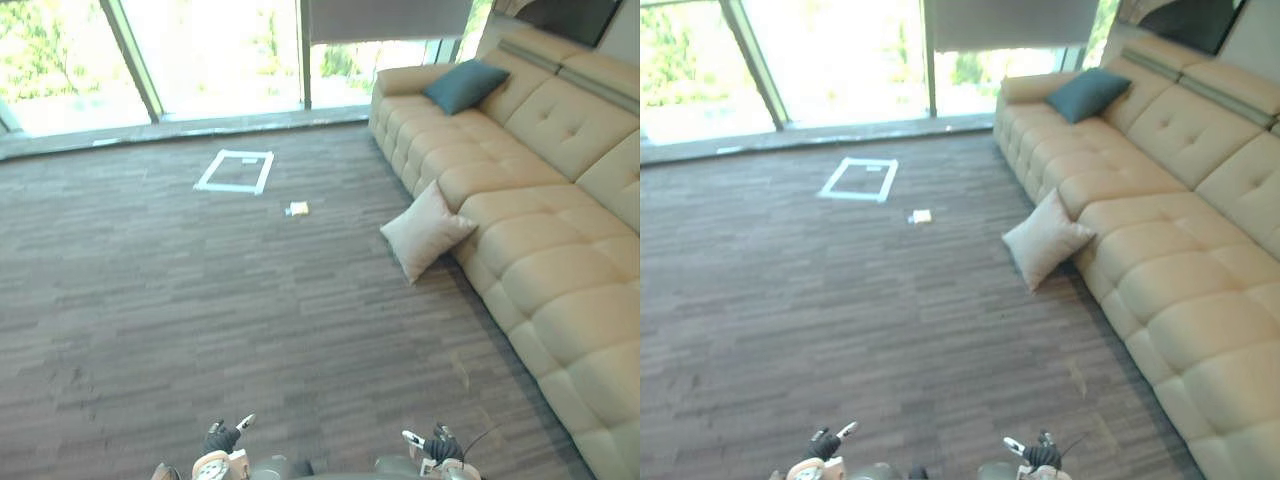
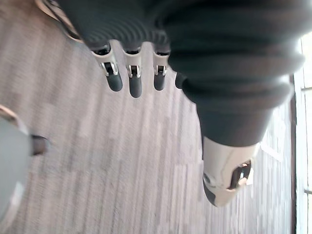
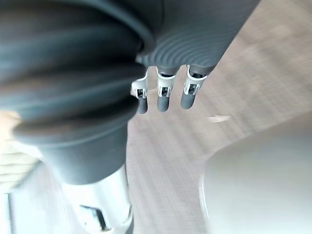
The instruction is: Pick up cushions and gather them together orderly.
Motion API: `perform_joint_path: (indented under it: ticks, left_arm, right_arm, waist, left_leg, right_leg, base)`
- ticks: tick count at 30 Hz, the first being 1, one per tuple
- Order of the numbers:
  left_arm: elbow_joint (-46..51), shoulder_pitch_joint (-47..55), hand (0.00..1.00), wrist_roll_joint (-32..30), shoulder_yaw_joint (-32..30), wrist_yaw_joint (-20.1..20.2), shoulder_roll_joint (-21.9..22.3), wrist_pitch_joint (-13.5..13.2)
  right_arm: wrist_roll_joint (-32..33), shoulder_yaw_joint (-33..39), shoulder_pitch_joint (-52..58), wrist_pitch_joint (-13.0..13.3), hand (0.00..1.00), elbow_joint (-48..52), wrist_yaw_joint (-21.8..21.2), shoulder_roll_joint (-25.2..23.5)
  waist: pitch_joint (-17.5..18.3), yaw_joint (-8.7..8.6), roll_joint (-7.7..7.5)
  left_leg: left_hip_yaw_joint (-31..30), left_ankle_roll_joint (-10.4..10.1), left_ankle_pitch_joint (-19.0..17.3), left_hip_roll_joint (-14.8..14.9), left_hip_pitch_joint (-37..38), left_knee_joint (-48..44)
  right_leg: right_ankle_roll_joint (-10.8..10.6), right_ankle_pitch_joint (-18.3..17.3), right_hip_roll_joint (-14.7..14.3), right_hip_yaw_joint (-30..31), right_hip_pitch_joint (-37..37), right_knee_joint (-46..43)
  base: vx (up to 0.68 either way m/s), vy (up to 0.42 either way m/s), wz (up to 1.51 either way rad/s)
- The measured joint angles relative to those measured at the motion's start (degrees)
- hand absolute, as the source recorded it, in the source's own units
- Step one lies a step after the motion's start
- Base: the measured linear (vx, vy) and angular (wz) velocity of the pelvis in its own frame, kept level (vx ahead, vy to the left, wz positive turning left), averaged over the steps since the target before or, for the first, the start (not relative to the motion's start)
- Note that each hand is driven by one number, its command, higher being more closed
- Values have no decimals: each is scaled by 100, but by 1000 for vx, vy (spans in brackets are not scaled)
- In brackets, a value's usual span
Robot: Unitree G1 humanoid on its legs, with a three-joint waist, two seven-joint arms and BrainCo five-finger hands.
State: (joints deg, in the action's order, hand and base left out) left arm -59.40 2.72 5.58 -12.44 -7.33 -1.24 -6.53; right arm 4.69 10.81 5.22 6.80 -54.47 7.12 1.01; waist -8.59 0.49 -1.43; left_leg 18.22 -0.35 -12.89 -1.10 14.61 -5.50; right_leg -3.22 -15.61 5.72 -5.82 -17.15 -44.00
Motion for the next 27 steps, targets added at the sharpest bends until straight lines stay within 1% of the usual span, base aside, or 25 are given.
perform_joint_path:
  ticks: [1, 2, 3, 4, 5, 6, 7, 8, 9, 10, 11, 12, 13, 14, 16, 17, 19, 20, 21, 22, 23, 24, 25, 26, 27]
  left_arm:
    - [-8, -33, 0, -1, 1, 0, 49, 4]
    - [-10, -61, 0, -3, -5, 3, 80, 12]
    - [-11, -62, 0, -3, -5, 4, 86, 14]
    - [-11, -54, 0, -20, -19, 16, 95, 12]
    - [-15, -15, 0, -85, -139, 34, 176, 19]
    - [-20, -27, 0, -101, -181, 37, 211, 16]
    - [-10, -52, 0, -100, -243, 44, 314, 13]
    - [107, -81, 0, -100, -612, 78, 493, 5]
    - [114, -69, 0, -97, -758, 91, 507, 32]
    - [121, -63, 0, -96, -837, 91, 510, 40]
    - [189, -17, 0, -93, -985, 64, 531, 63]
    - [301, 81, 0, -88, -949, 24, 436, 64]
    - [325, 104, 0, -88, -921, 19, 407, 62]
    - [426, 176, 0, -21, -881, 8, 354, 47]
    - [503, 213, 0, 72, -799, 5, 360, -22]
    - [525, 213, 0, 85, -779, 5, 369, -61]
    - [527, 208, 0, 114, -656, -14, 360, -73]
    - [527, 201, 0, 117, -628, -16, 355, -77]
    - [521, 201, 0, 131, -552, -15, 340, -93]
    - [517, 203, 0, 133, -520, -13, 330, -106]
    - [457, 215, 0, 142, -488, 8, 296, -106]
    - [385, 250, 0, 108, -385, 29, 99, -100]
    - [376, 242, 0, 99, -363, 25, 75, -96]
    - [342, 211, 0, 17, -246, 30, -31, -78]
    - [327, 203, 0, 2, -236, 30, -50, -73]
  right_arm:
    - [1, 1, -48, -5, 0, 0, -2, -3]
    - [2, -4, -79, -13, 0, -8, -3, -9]
    - [4, -5, -80, -13, 0, -8, -2, -14]
    - [5, -30, -69, -17, 0, -3, 10, -38]
    - [16, -41, -79, -28, 0, 7, 11, -47]
    - [19, -41, -85, -31, 0, 11, 0, -33]
    - [-6, -57, -103, -44, 0, 21, -16, 53]
    - [-7, -67, -101, -91, 0, 114, -22, 185]
    - [-3, -89, -118, -121, 0, 146, -20, 237]
    - [-4, -90, -144, -127, 0, 145, -14, 248]
    - [2, -102, -214, -172, 0, 110, 18, 243]
    - [2, -239, -198, -193, 0, 101, 30, 214]
    - [2, -265, -197, -204, 0, 103, 31, 200]
    - [4, -280, -161, -214, 0, 105, 34, 133]
    - [4, -292, -128, -226, 0, 101, 30, 116]
    - [4, -274, -124, -281, 0, 87, 33, 115]
    - [-6, -251, -108, -289, 0, 82, 35, 83]
    - [-6, -252, -56, -284, 0, 79, 36, 76]
    - [-8, -264, -61, -273, 0, 74, 41, 56]
    - [-9, -288, -37, -274, 0, 72, 45, 50]
    - [-9, -307, 45, -276, 0, 57, 53, 10]
    - [-9, -306, 108, -277, 0, -30, 58, -106]
    - [-11, -301, 128, -269, 0, -27, 57, -112]
    - [-13, -299, 197, -270, 0, -35, 53, -159]
    - [-13, -304, 196, -269, 0, -34, 46, -163]
  waist:
    - [1, -36, 5]
    - [-11, -36, -11]
    - [-8, -38, -18]
    - [9, -50, -68]
    - [13, -105, -35]
    - [20, -105, -17]
    - [9, -100, 116]
    - [-2, -80, 425]
    - [-38, -30, 514]
    - [-70, -14, 556]
    - [-240, 5, 567]
    - [-308, 43, 442]
    - [-314, 63, 403]
    - [-261, 145, 292]
    - [-238, 184, 274]
    - [-245, 207, 281]
    - [-233, 300, 252]
    - [-228, 300, 252]
    - [-212, 301, 264]
    - [-189, 311, 284]
    - [-69, 330, 274]
    - [164, 263, 23]
    - [212, 257, -17]
    - [270, 293, -198]
    - [261, 301, -220]
  left_leg:
    - [-1, -112, -73, 58, 222, 133]
    - [-47, -253, -160, 96, 449, 240]
    - [-69, -296, -187, 100, 509, 247]
    - [-224, -434, -276, 97, 743, 196]
    - [-493, -479, -335, 209, 873, -114]
    - [-537, -479, -335, 269, 865, -287]
    - [-664, -484, -330, 528, 606, -1133]
    - [-977, -487, 321, 982, -482, -3535]
    - [-1083, -569, 691, 1223, -986, -4614]
    - [-1083, -580, 745, 1309, -1128, -4969]
    - [-1055, -522, 741, 1541, -1493, -5938]
    - [-934, -552, 685, 1578, -1866, -6331]
    - [-880, -571, 671, 1583, -1951, -6351]
    - [-599, -564, 610, 1621, -2347, -6100]
    - [-238, -510, 429, 1637, -2721, -5189]
    - [19, -430, 298, 1507, -2897, -4117]
    - [-87, -472, 436, 1056, -2850, -2048]
    - [-163, -487, 513, 967, -2848, -1732]
    - [-355, -453, 760, 793, -2909, -1044]
    - [-416, -337, 848, 753, -2935, -888]
    - [-459, -13, 1549, 739, -2949, -1010]
    - [-274, 142, 1452, 575, -2943, -1133]
    - [-233, 133, 1387, 549, -2927, -1143]
    - [44, 185, 1091, 465, -2668, -1154]
    - [55, 195, 1037, 434, -2592, -1144]
  right_leg:
    - [129, 286, -50, -246, -139, 1108]
    - [296, 740, -158, -313, -246, 2143]
    - [333, 862, -189, -306, -257, 2354]
    - [465, 1203, -191, -276, -249, 2777]
    - [698, 1831, -170, -260, -202, 2366]
    - [701, 1738, -185, -290, -198, 2207]
    - [726, 1413, -259, -402, -69, 2005]
    - [878, 998, -501, -543, 235, 1959]
    - [974, 863, -665, -496, 446, 2010]
    - [1015, 811, -742, -451, 564, 2059]
    - [1123, 662, -943, -268, 1137, 2288]
    - [1168, 543, -1010, -23, 1683, 2583]
    - [1178, 526, -1010, 51, 1812, 2658]
    - [1115, 460, -1006, 322, 2216, 3006]
    - [1026, 419, -985, 564, 2659, 3381]
    - [960, 383, -957, 762, 3028, 3579]
    - [758, 253, -842, 1008, 3439, 3856]
    - [702, 211, -826, 1030, 3504, 3901]
    - [612, 30, -778, 1142, 3666, 3975]
    - [551, -87, -767, 1231, 3751, 3980]
    - [435, -286, -713, 1506, 3839, 3873]
    - [355, -332, -470, 1684, 3653, 3412]
    - [347, -326, -449, 1710, 3542, 3215]
    - [195, -222, -373, 1878, 3004, 1954]
    - [104, -163, -382, 1871, 2929, 1672]
  base:
    - [665, -61, 31]
    - [691, -88, 28]
    - [738, -148, 34]
    - [788, -209, 57]
    - [795, -243, 58]
    - [626, -234, 54]
    - [843, -386, 37]
    - [825, -360, 13]
    - [825, -330, -12]
    - [539, -144, -71]
    - [653, -176, -90]
    - [629, -166, -90]
    - [571, -151, -94]
    - [525, -116, -94]
    - [533, -57, -83]
    - [712, 71, -65]
    - [640, 117, -72]
    - [423, 148, -71]
    - [446, 173, -67]
    - [746, 351, -107]
    - [815, 399, -93]
    - [833, 409, -75]
    - [679, 333, -67]
    - [513, 268, -51]
    - [577, 294, -57]
